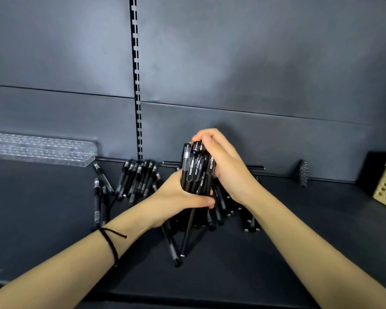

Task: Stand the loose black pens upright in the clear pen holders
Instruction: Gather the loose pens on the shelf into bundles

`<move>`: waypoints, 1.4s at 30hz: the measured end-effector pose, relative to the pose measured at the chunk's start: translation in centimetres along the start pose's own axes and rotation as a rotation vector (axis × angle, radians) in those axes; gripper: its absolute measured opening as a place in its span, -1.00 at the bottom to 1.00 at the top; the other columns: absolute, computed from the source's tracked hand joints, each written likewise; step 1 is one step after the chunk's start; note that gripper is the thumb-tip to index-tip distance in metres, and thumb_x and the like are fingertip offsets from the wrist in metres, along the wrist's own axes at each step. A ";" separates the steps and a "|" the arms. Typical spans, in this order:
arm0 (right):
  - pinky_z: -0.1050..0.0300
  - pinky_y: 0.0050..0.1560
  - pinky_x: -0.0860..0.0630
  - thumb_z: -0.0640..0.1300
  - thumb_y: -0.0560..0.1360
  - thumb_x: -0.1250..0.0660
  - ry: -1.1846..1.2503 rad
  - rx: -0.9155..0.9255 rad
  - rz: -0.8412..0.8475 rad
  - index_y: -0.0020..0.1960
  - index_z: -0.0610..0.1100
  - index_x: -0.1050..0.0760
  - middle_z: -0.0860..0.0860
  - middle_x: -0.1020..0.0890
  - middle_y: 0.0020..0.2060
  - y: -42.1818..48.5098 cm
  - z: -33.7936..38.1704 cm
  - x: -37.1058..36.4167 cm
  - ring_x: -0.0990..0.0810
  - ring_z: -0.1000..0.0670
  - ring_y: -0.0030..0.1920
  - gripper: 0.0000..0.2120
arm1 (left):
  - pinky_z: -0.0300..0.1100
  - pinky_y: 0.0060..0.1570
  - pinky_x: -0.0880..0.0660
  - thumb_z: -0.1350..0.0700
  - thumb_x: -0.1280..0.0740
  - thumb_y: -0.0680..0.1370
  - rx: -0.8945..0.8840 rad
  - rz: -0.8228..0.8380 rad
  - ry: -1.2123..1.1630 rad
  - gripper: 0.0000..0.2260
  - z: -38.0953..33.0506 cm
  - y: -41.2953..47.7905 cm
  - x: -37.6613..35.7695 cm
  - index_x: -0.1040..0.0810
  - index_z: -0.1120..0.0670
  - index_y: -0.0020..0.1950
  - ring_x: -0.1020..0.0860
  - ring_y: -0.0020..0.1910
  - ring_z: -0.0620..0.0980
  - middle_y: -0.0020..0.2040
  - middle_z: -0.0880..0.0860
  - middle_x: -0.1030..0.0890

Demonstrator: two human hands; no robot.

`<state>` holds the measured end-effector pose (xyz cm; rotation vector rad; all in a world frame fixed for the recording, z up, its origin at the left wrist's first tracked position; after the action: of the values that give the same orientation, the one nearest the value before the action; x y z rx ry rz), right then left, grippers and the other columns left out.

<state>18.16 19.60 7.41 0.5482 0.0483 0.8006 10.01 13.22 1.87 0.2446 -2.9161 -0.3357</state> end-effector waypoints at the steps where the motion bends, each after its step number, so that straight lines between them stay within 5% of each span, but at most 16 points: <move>1: -0.06 0.16 -0.44 0.04 0.53 -0.21 0.010 0.017 -0.001 -0.12 0.09 -0.52 0.12 -0.58 -0.09 0.2 0.5 0.2 -0.51 0.07 -0.02 -0.87 | -0.05 0.05 -0.58 0.31 -0.54 0.34 -0.014 -0.021 0.014 -0.71 -0.4 0.2 0.1 -0.57 0.15 -0.01 -0.65 -0.13 0.02 -0.18 0.09 -0.68; 5: 0.01 0.17 -0.49 -0.04 0.56 -0.25 -0.019 0.126 0.014 -0.06 0.01 -0.51 0.09 -0.62 -0.09 1.1 2.9 0.5 -0.55 0.08 -0.01 -0.91 | -0.35 -0.09 -0.52 0.26 -0.56 0.35 -0.091 -0.156 0.090 -0.68 -2.1 1.4 1.0 -0.59 0.08 0.04 -0.66 -0.10 -0.16 -0.14 -0.08 -0.70; 11: 0.39 0.09 -0.41 -0.11 0.64 -0.18 -0.172 0.100 0.088 0.08 0.06 -0.59 0.15 -0.63 -0.08 1.2 1.9 -0.9 -0.57 0.23 0.02 -0.79 | -0.29 -0.09 -0.54 0.33 -0.54 0.35 -0.092 -0.180 0.078 -0.81 0.0 1.1 1.5 -0.65 0.14 -0.11 -0.67 -0.15 -0.09 -0.18 0.00 -0.71; 17: 0.13 0.21 -0.46 0.00 0.63 -0.17 -0.261 0.006 0.128 -0.04 0.02 -0.64 0.19 -0.66 -0.09 1.4 0.5 -0.9 -0.59 0.20 0.01 -0.73 | -0.13 0.09 -0.56 0.33 -0.47 0.43 0.042 0.029 0.051 -0.91 1.6 1.3 1.1 -0.65 0.23 -0.09 -0.68 -0.07 0.04 -0.15 0.14 -0.71; 23: 0.00 0.33 -0.43 0.16 0.60 -0.08 -0.229 -0.005 0.195 0.08 0.12 -0.61 0.20 -0.64 0.09 1.8 -0.1 0.0 -0.56 0.14 0.21 -0.66 | -0.16 -0.12 -0.53 0.28 -0.49 0.44 0.076 0.051 -0.027 -0.86 1.8 1.3 1.0 -0.56 0.18 -0.08 -0.57 -0.28 0.03 -0.31 0.12 -0.59; 26: 0.10 0.20 -0.53 0.15 0.60 -0.07 -0.061 -0.105 0.057 0.13 0.08 -0.58 0.04 -0.64 0.15 2.8 -0.4 3.2 -0.61 0.03 0.15 -0.66 | -0.08 -0.15 -0.53 0.24 -0.46 0.45 0.117 -0.013 -0.155 -0.84 2.1 1.2 1.4 -0.56 0.12 -0.01 -0.54 -0.35 0.02 -0.37 0.09 -0.54; 29: 0.21 -0.14 -0.55 -0.10 0.60 -0.26 -0.302 -0.201 -0.128 -0.02 0.00 -0.59 -0.01 -0.65 -0.03 2.6 -2.0 7.7 -0.62 0.05 -0.10 -0.88 | -0.12 -0.27 -0.57 0.28 -0.39 0.49 0.189 -0.083 -0.414 -0.87 1.5 1.5 1.6 -0.59 0.13 0.01 -0.57 -0.36 0.00 -0.32 0.07 -0.57; 32: 0.25 -0.35 -0.43 -0.07 0.50 -0.39 -0.610 -0.382 -0.109 -0.20 -0.03 -0.60 0.03 -0.63 -0.28 1.8 -4.9 10.6 -0.57 0.08 -0.30 -0.89 | -0.14 -0.23 -0.59 0.20 -0.43 0.43 0.251 -0.079 -0.634 -0.79 0.3 3.0 1.0 -0.60 0.16 0.06 -0.61 -0.30 -0.01 -0.21 0.06 -0.64; 35: 0.22 -0.27 -0.47 0.11 0.43 -0.44 -0.899 -0.490 -0.014 -0.28 -0.05 -0.61 0.06 -0.62 -0.38 0.9 -6.9 11.3 -0.54 0.14 -0.41 -0.75 | -0.18 -0.28 -0.58 0.19 -0.42 0.47 0.268 -0.092 -0.688 -0.80 0.4 4.2 -0.2 -0.59 0.15 0.08 -0.57 -0.35 -0.06 -0.24 0.02 -0.60; 42: 0.05 0.02 -0.52 0.40 0.32 -0.36 -1.164 -0.684 0.053 -0.19 0.01 -0.56 0.12 -0.64 -0.18 -0.8 -7.8 9.9 -0.61 0.04 -0.07 -0.55 | -0.18 -0.33 -0.54 0.16 -0.44 0.40 0.302 -0.084 -0.685 -0.75 2.9 3.5 -0.8 -0.58 0.15 0.06 -0.51 -0.38 -0.06 -0.27 0.02 -0.54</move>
<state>23.74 29.55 1.91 0.2887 -1.2697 0.4054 9.65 17.36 -0.18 0.3555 -3.6406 0.0313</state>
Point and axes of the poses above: each hand's wrist, its own y-axis towards the middle knuckle, its own x-axis out of the back of the hand, z = x × y, the point moved 5 cm from there along y, towards the middle knuckle
